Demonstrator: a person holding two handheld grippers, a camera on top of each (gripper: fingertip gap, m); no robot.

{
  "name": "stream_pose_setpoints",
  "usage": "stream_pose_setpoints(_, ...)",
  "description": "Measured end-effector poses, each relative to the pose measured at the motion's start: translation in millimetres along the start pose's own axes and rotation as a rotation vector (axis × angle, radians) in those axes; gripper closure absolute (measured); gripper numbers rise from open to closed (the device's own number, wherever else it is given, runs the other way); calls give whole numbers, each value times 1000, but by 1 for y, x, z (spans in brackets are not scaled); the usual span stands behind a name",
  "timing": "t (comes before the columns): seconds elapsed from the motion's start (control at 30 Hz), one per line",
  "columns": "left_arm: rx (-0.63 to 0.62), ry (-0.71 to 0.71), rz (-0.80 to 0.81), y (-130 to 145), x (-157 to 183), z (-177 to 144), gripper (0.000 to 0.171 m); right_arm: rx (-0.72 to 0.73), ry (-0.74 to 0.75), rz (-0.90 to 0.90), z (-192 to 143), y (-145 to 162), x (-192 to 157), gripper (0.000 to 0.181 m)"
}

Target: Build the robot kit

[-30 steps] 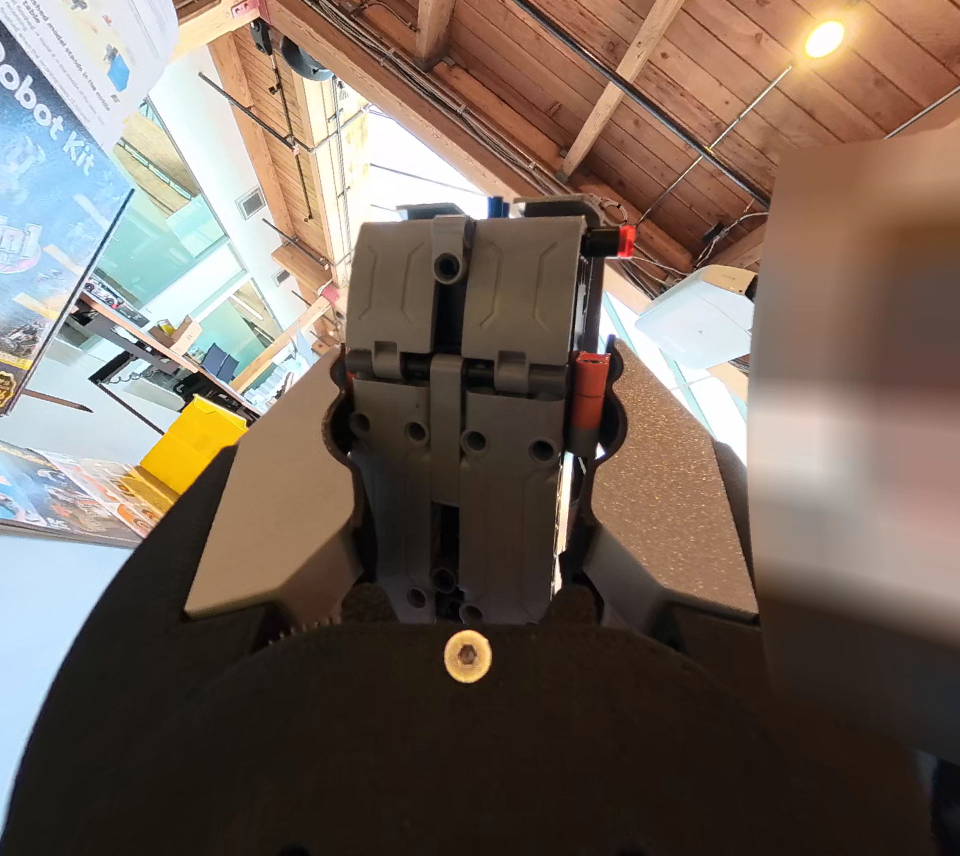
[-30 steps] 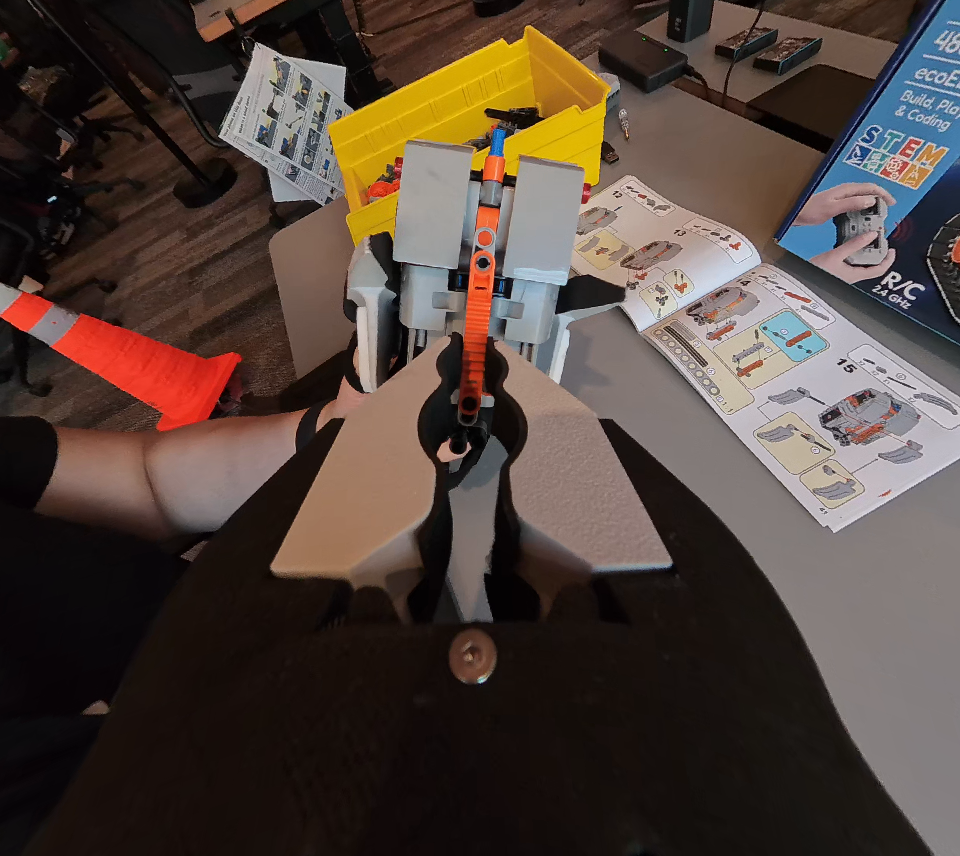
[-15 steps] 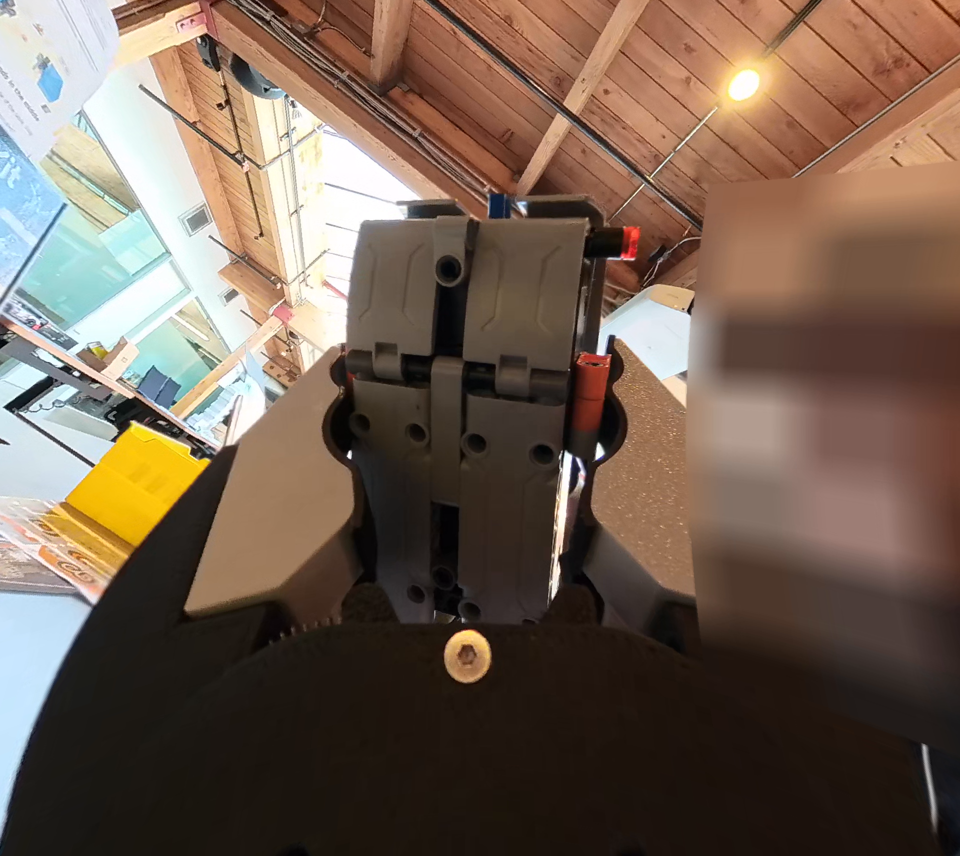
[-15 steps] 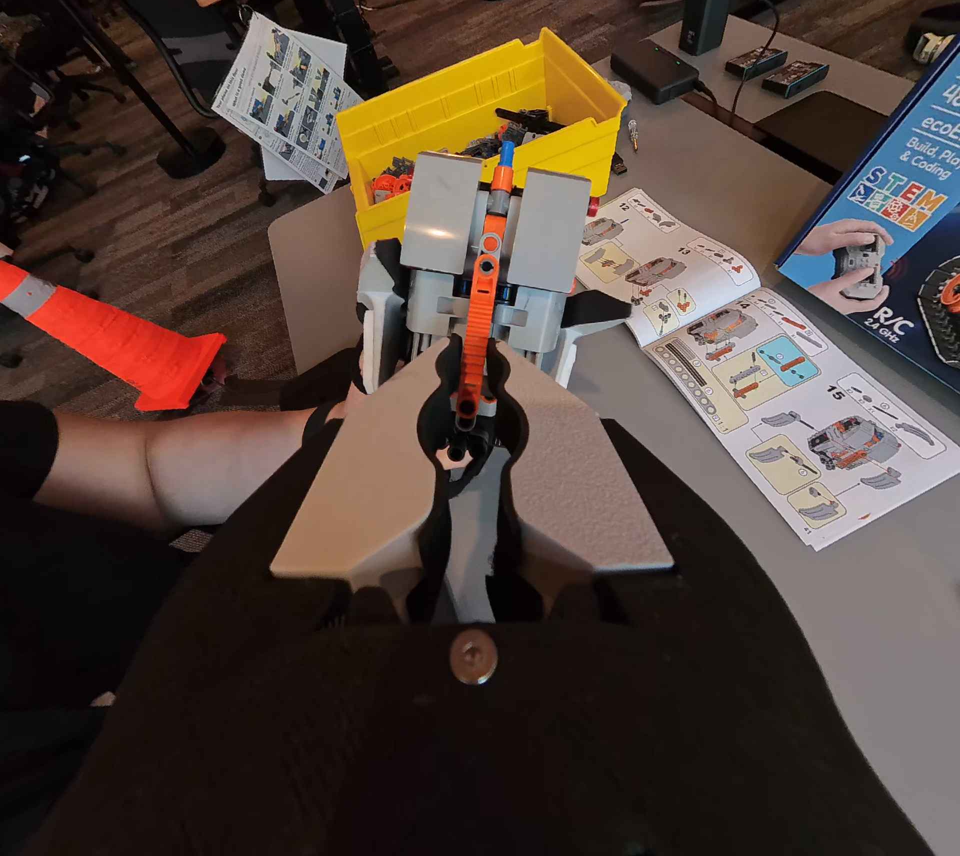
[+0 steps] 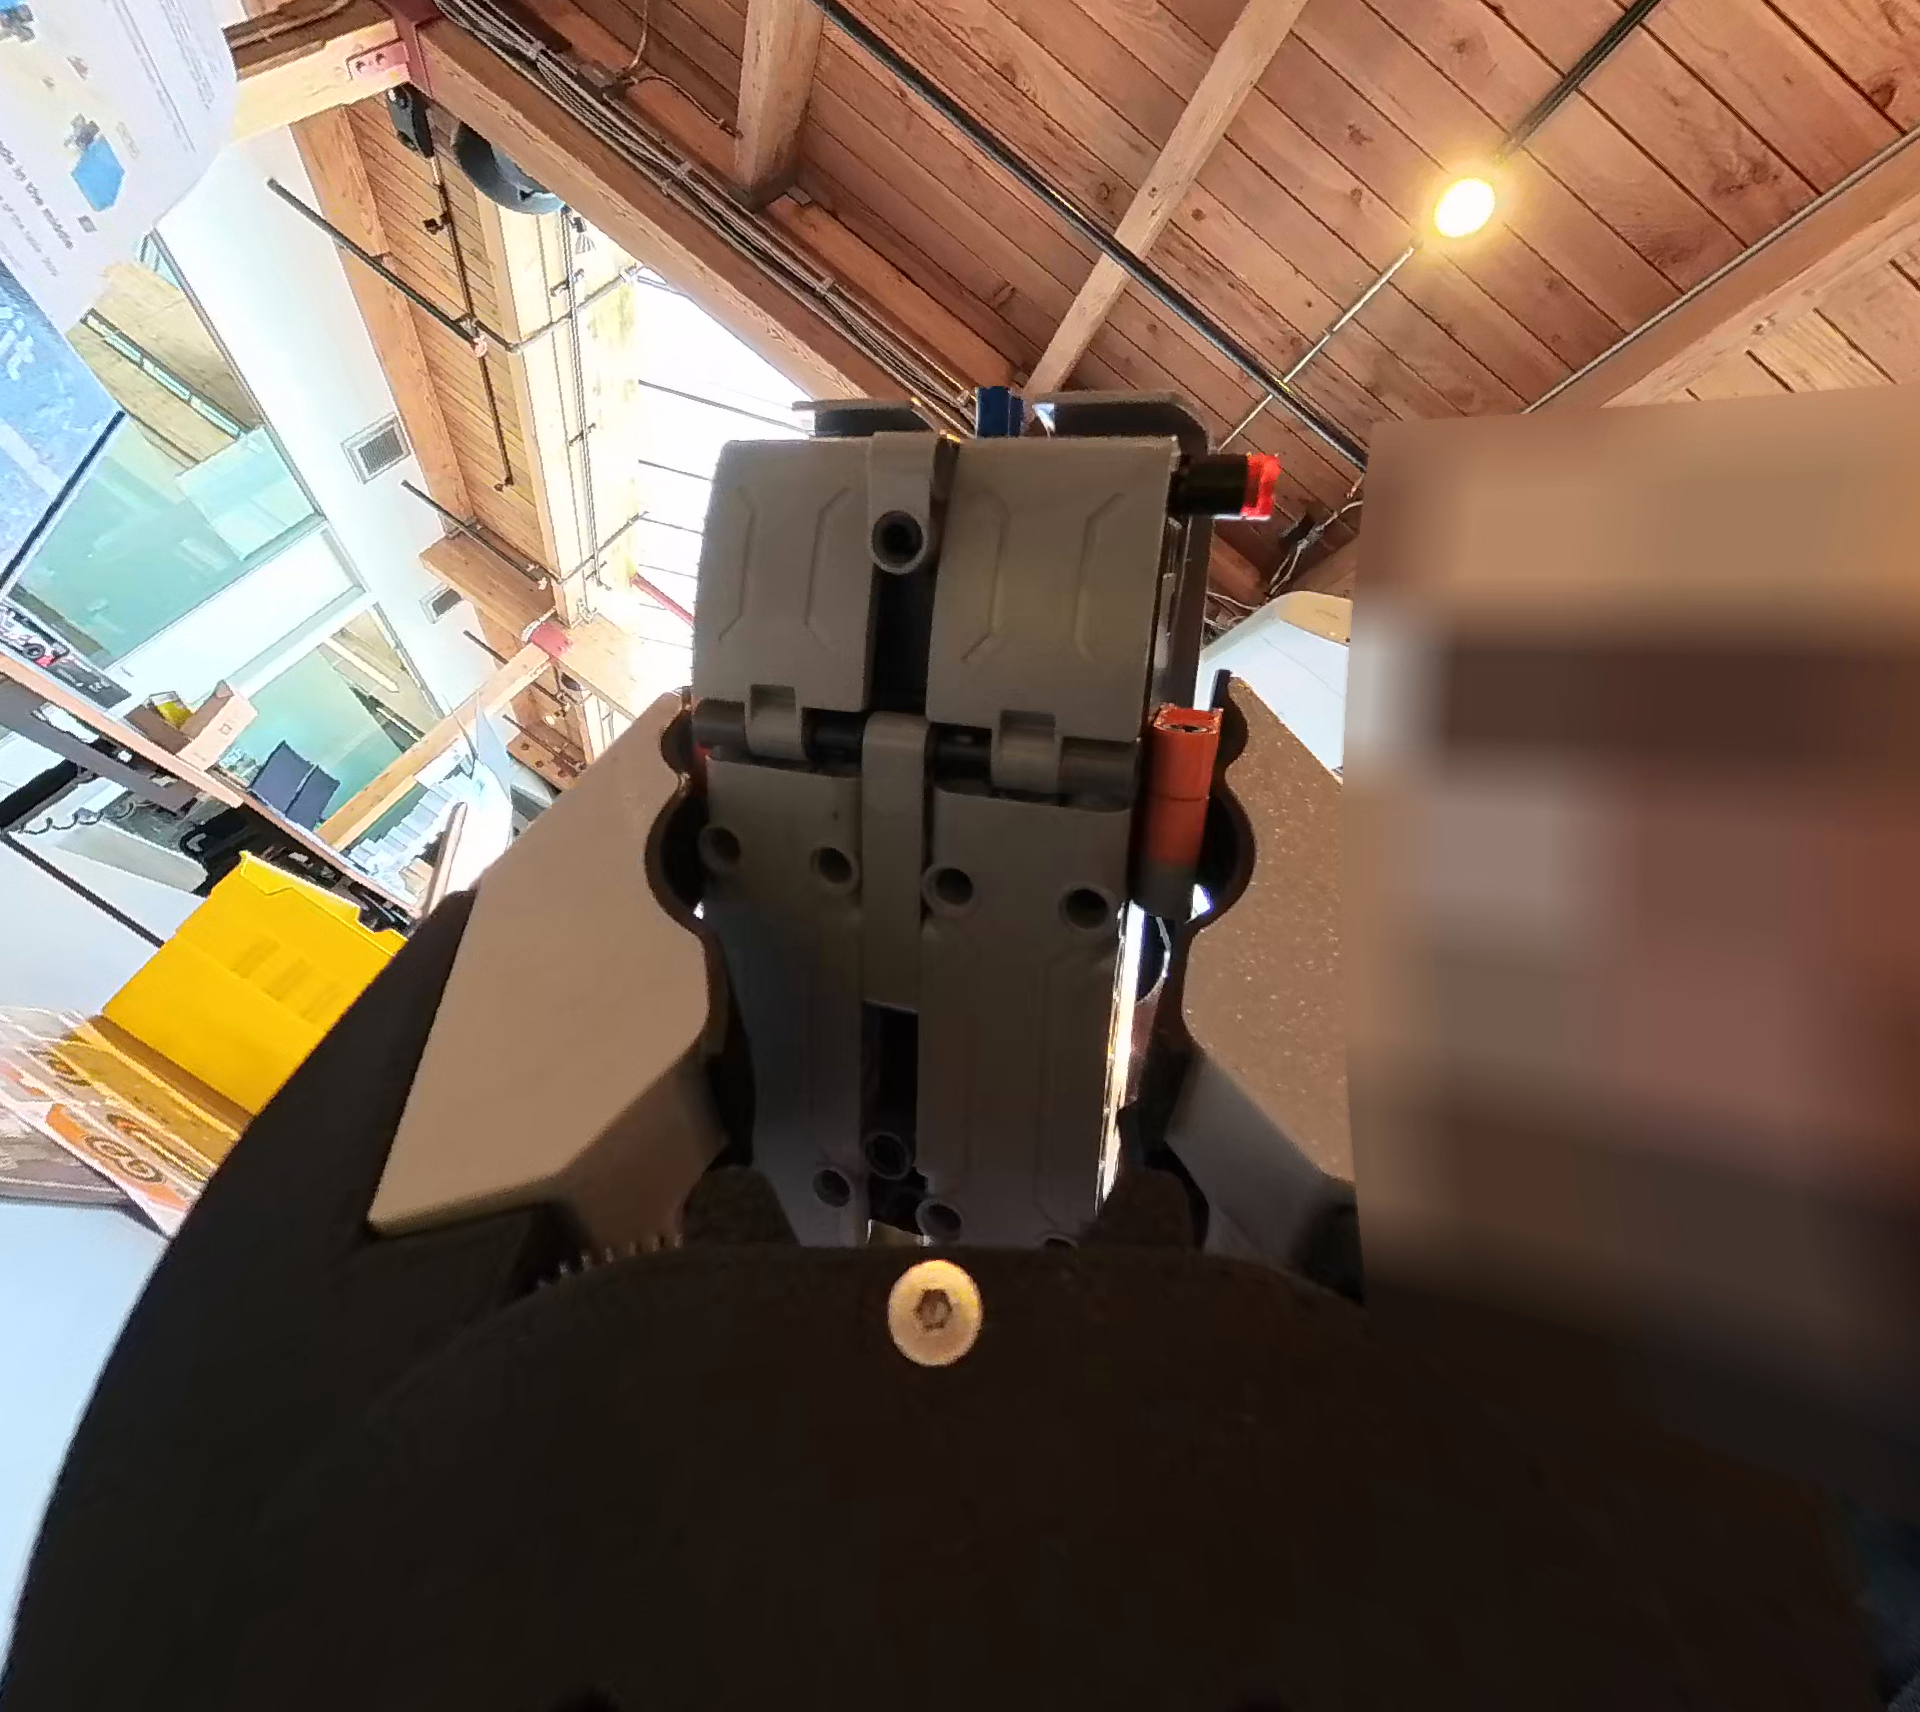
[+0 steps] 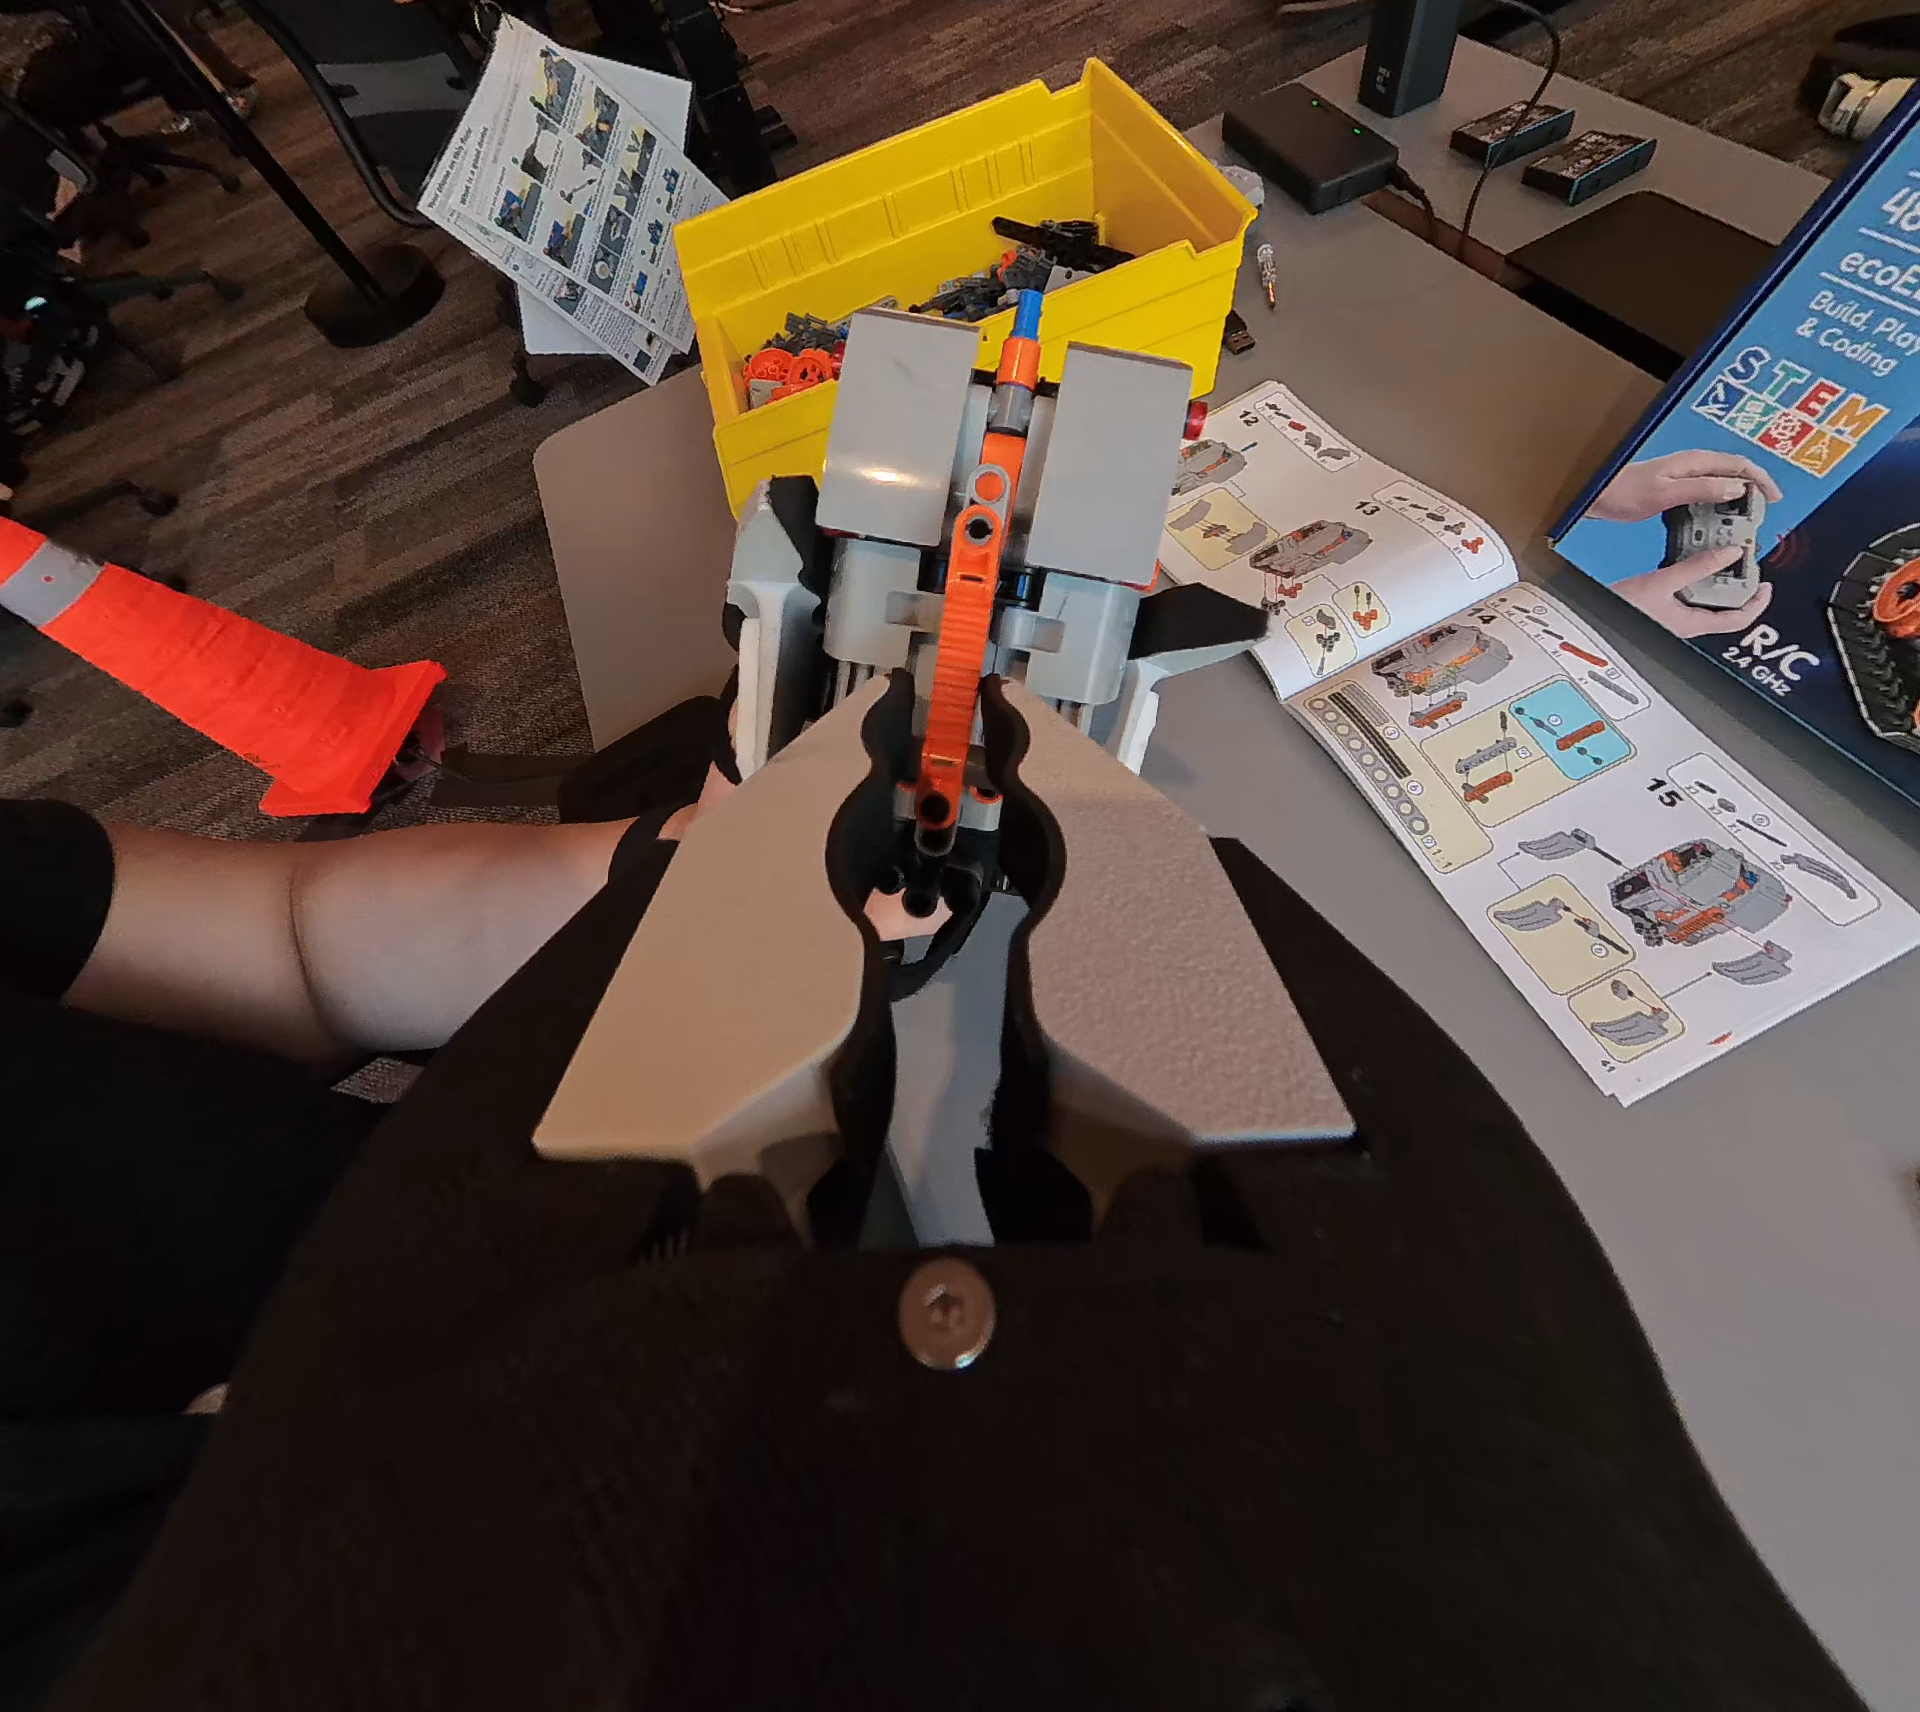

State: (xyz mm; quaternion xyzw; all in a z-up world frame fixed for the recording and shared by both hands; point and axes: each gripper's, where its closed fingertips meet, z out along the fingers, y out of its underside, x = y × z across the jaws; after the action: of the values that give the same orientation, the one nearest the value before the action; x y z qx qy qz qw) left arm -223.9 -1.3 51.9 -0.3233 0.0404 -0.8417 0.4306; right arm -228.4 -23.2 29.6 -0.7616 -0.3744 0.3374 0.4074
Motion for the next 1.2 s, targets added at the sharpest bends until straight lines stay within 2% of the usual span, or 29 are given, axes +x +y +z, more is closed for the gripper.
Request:
stream_pose_setpoints(0.83,22,16,-12,-5,3,-1,77,24,-33,13,-6,-5,-3,161)
stream_pose_setpoints(1.0,27,13,-14,-6,2,-2,77,-16,-35,3,-1,2,-6,172)
stream_pose_setpoints(1.2,14,10,-15,-3,2,-1,77,-2,-2,-30,-6,-1,-4,175)
